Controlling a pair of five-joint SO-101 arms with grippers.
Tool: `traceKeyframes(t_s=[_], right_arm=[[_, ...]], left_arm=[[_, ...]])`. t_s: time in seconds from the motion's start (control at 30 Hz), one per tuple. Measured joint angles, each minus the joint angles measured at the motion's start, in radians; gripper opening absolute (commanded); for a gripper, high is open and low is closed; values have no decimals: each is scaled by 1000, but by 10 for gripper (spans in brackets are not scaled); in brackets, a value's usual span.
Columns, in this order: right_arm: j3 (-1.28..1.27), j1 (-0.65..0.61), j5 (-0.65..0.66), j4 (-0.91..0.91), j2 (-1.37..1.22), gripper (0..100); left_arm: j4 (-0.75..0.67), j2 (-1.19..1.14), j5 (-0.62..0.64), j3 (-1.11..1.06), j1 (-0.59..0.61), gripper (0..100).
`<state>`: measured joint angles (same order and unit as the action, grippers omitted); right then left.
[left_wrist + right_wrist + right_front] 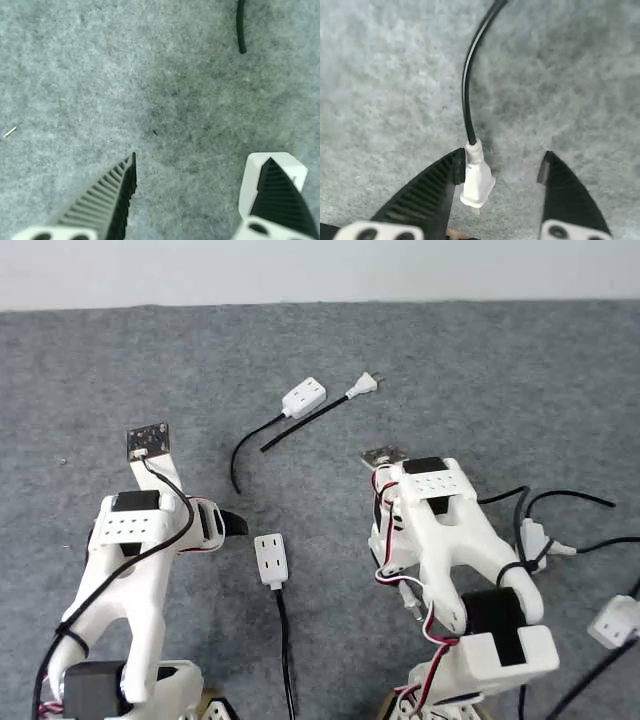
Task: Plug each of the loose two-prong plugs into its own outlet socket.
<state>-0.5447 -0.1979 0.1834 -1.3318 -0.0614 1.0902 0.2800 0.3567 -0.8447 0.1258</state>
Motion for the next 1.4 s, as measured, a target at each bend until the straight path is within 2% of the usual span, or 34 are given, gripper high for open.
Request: traceKeyframes(t_s=[0.13,0.3,0.53,0.7,0.87,0.97,1.13,1.4], right_arm=[[0,2,0,-3,66,186],[0,48,-41,-3,235,2],[-11,74,-77,112,226,9],[54,75,-117,233,46,10],[255,75,-124,252,-175,10],[410,75,-124,198,-334,10],[677,75,-124,-5,-520,10],[717,61,-124,-46,-540,10]], left_arm=[[-3,0,0,-2,-2,363],[-3,0,0,-2,-2,363],[-3,0,0,-2,-2,363],[-3,0,0,-2,-2,363],[-3,0,0,-2,-2,363],[-3,0,0,-2,-2,363],[-3,0,0,-2,-2,363],[-3,0,0,-2,-2,363]])
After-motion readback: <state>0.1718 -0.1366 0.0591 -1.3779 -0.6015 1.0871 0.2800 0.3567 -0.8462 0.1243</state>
